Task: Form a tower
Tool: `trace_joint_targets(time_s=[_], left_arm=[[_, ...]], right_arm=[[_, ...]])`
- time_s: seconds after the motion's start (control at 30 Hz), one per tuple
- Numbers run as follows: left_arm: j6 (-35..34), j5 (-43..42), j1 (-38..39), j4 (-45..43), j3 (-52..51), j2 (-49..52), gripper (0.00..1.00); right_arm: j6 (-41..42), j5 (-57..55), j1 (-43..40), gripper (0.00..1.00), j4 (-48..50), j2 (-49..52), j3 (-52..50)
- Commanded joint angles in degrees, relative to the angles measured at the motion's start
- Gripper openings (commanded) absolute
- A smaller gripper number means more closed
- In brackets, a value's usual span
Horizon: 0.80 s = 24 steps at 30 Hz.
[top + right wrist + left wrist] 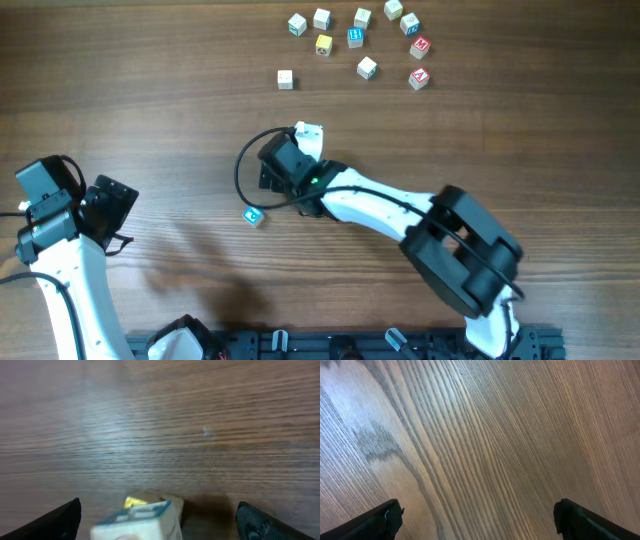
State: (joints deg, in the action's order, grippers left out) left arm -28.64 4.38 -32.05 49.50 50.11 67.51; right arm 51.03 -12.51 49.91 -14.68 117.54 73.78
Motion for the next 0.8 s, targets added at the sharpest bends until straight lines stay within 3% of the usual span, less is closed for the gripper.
trace_joint_targets(time_s=[0.0,0.07,0.2,0.53,0.77], left_arm=[[-0.5,-0.3,-0.3,-0.1,0.2,-0.4,1.00],[-0.5,-0.3,-0.3,-0.1,0.2,-0.4,1.00],[-0.5,-0.3,-0.3,-0.2,0.2,-0.4,1.00],[-0.5,-0.3,-0.3,-0.1,0.2,-0.4,1.00],[-0.5,-0.3,-0.3,-0.1,0.2,-0.4,1.00]], right_arm=[[-1.6,-0.5,0.5,0.97,-2.5,3.9,4.8],[-1.5,-0.6,0.7,0.95,-4.2,4.8,6.1],[-1.6,-0.6,1.0,0.79,-6.0,4.9,6.7],[-2.1,-1.5,1.7,0.53,-8.6,4.9,8.0],[-3.0,-1.5,1.7,0.41,-8.9,4.9,8.2]])
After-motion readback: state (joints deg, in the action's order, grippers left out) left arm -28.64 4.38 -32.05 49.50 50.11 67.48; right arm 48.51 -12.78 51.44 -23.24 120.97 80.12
